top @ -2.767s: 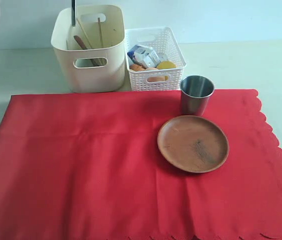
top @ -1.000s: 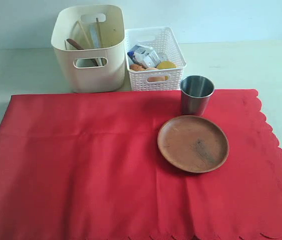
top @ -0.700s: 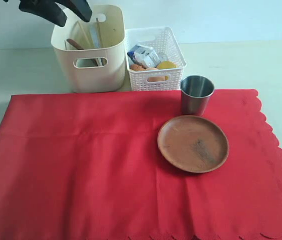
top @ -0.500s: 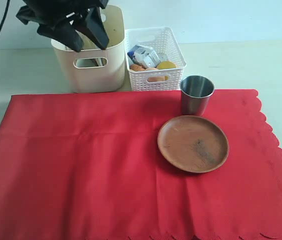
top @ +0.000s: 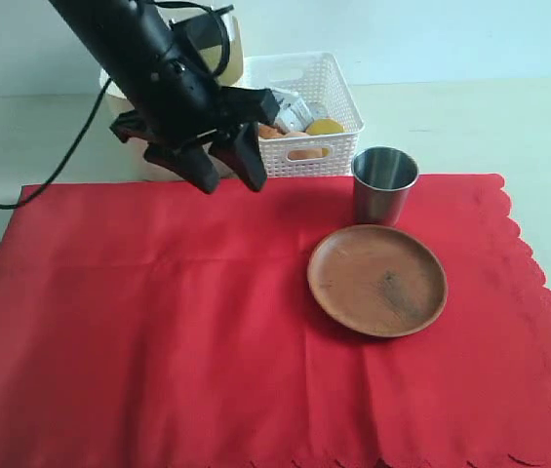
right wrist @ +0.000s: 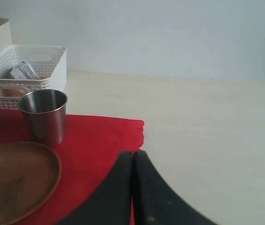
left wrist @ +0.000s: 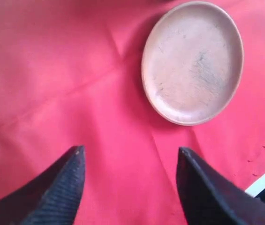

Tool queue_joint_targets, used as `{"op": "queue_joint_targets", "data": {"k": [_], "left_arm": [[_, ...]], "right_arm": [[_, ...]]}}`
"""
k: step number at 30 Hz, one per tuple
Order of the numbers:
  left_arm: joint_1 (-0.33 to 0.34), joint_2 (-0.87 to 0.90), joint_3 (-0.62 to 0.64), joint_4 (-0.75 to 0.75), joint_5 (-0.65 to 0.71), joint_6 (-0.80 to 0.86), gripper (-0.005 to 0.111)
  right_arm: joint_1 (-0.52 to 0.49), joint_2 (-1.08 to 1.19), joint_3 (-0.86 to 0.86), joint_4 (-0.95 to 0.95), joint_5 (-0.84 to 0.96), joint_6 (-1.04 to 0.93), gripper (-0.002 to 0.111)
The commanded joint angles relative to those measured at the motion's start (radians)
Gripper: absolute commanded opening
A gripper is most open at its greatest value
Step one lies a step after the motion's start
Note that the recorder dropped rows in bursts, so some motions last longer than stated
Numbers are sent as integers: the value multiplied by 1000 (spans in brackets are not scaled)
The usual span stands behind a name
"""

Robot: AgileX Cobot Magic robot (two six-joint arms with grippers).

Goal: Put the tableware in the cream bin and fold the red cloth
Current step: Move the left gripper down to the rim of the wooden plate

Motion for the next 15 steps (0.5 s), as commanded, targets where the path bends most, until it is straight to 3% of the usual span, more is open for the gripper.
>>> {"op": "queue_joint_targets", "data": {"k": [1, 11, 15], "left_arm": [[-24, 54, 2, -78, -35, 19, 57], [-30, 198, 2, -319, -118, 108, 57], [-30, 247, 2, -351, -124, 113, 57]], "right_arm": [[-5, -7, 5, 1, -10, -2, 0], [-5, -7, 5, 12, -10, -2, 0], [-5, -7, 5, 27, -10, -2, 0]]}}
